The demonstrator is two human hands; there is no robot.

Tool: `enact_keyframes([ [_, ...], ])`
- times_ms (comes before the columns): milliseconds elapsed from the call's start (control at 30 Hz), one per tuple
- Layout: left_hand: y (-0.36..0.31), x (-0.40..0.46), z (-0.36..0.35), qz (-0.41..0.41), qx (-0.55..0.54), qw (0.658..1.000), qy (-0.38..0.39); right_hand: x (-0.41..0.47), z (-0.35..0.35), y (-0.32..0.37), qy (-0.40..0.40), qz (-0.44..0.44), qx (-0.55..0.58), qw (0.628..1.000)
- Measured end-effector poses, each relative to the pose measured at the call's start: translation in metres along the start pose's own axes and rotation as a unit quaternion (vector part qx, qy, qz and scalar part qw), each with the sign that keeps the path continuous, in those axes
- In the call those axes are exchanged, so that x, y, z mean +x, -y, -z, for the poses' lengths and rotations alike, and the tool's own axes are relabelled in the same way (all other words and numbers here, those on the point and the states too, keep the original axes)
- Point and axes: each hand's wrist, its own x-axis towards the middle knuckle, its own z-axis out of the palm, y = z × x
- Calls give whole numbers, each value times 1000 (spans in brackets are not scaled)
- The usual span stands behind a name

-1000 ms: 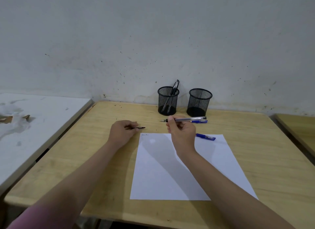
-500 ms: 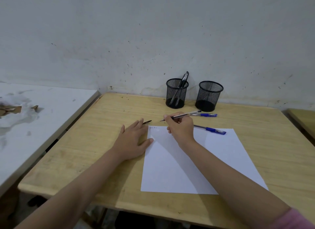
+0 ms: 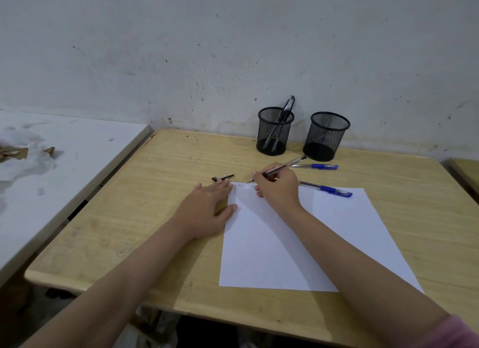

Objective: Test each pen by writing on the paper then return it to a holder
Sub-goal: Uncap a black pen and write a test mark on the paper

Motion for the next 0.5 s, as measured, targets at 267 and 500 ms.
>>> enact_keyframes([
  [267, 0, 1, 0, 9, 4, 1000, 9, 7, 5, 5, 30, -35, 15, 999],
  [500, -1, 0, 1, 11, 4, 1000, 8, 13, -5, 10, 13, -33, 21, 999],
])
